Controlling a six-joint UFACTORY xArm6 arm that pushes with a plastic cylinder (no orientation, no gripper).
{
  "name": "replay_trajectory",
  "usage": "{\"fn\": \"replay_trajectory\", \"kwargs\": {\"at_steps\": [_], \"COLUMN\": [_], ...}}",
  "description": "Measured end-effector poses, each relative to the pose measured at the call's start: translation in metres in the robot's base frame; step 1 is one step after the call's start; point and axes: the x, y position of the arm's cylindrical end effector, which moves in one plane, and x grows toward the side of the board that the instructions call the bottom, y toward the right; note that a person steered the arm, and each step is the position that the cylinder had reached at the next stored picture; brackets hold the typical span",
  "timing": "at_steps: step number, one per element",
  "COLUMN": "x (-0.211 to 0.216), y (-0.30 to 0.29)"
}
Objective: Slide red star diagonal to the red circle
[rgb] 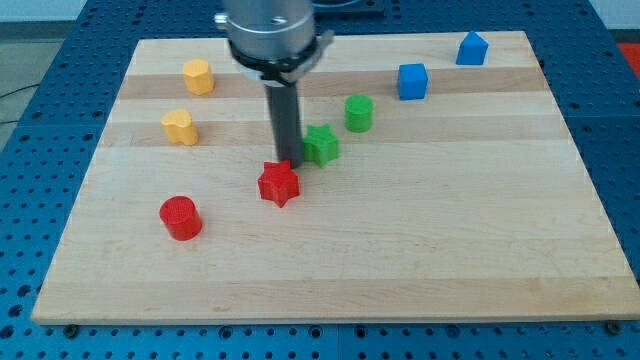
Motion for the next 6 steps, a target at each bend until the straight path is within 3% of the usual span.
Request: {"fn": "replay_trajectory", "kwargs": {"at_steps": [2, 4, 6], "x": [0.044, 0.036, -0.057], "y": [0.015, -0.027, -0.055]}}
